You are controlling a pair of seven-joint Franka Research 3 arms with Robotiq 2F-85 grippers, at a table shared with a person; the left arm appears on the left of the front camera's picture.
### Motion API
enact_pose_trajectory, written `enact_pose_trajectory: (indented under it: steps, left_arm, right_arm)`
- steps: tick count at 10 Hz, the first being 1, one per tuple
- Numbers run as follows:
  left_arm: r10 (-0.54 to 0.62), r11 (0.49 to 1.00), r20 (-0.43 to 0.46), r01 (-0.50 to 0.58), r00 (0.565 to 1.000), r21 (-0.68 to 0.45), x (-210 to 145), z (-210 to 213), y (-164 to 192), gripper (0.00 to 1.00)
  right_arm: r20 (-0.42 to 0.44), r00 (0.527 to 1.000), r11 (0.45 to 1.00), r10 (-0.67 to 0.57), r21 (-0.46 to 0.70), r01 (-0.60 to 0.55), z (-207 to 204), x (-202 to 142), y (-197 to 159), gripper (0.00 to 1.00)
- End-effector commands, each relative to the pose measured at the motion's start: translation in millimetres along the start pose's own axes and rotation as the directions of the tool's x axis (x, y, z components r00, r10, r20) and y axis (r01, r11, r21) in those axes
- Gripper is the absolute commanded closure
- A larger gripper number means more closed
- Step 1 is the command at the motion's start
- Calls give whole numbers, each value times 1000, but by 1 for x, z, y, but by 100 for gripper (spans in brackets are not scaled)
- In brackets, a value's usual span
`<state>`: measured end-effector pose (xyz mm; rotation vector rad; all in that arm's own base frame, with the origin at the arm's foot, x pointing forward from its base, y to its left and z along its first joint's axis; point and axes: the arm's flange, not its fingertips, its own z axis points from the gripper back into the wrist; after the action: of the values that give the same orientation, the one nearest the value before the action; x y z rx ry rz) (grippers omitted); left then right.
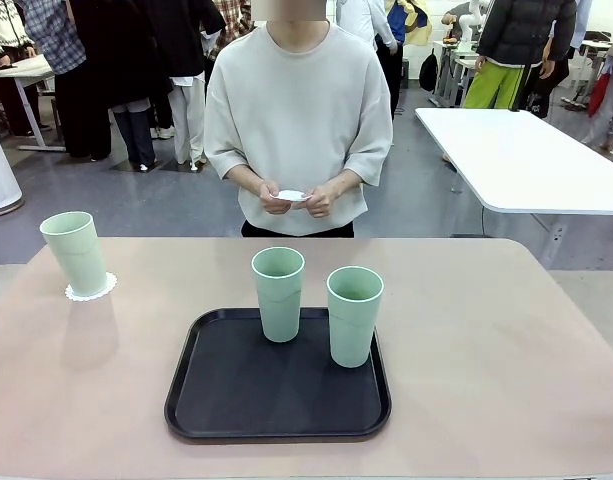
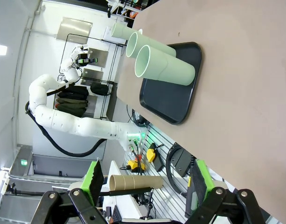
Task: Place coasters on the table and set cups on them.
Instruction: Take one Reusable plastic cup from the Flat Tray and place it on a coaster set by the human.
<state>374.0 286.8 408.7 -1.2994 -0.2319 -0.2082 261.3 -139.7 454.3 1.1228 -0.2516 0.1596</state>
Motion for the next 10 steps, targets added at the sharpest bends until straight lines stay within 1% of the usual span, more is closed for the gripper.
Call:
enact_pose_trajectory:
  steps: [1, 2, 3, 10]
  left_arm:
    - [-92, 996, -27, 92, 995, -16, -6, -6, -9, 0]
    - [-213, 974, -49, 208, 976, -87, -15, -21, -18, 0]
    - [-28, 1000, -10, 28, 1000, -1, 0, -2, -2, 0]
    - [-28, 1000, -10, 28, 1000, -1, 0, -2, -2, 0]
  right_arm:
    - [5, 1000, 1000, 14, 17, -14, 0, 1, 1, 0]
    - [5, 1000, 1000, 14, 17, -14, 0, 1, 1, 0]
    - [5, 1000, 1000, 14, 17, -14, 0, 1, 1, 0]
    - [5, 1000, 1000, 14, 17, -14, 0, 1, 1, 0]
